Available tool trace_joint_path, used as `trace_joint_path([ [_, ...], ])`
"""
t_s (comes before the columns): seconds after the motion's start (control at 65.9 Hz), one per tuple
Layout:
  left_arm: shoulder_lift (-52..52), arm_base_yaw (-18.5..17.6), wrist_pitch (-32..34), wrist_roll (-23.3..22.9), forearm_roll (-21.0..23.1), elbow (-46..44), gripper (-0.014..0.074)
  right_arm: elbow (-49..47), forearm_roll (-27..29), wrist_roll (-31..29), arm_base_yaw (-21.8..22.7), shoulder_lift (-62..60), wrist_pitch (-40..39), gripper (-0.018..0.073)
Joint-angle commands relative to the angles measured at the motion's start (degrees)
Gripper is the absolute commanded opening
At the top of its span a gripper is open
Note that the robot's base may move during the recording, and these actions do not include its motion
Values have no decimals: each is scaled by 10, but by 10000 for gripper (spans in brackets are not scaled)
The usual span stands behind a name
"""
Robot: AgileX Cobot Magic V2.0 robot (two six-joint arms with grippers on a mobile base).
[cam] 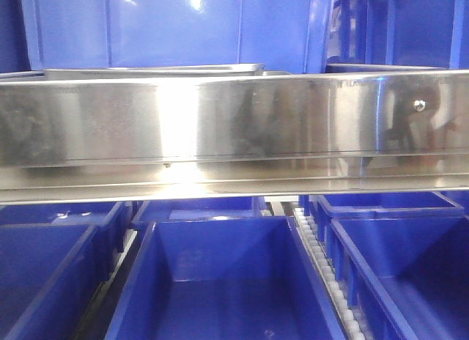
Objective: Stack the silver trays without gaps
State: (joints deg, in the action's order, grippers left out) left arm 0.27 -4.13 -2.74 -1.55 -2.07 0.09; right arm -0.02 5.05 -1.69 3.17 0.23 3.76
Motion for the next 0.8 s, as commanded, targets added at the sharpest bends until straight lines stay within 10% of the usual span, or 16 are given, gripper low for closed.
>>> trace_joint_path([
  [0.0, -3, -3, 7, 1, 2, -1, -6, 0, 2, -4, 0, -2, -4, -77],
  [0.789, -3, -3, 7, 1, 2, -1, -6, 0, 2, -4, 0, -2, 8, -77],
])
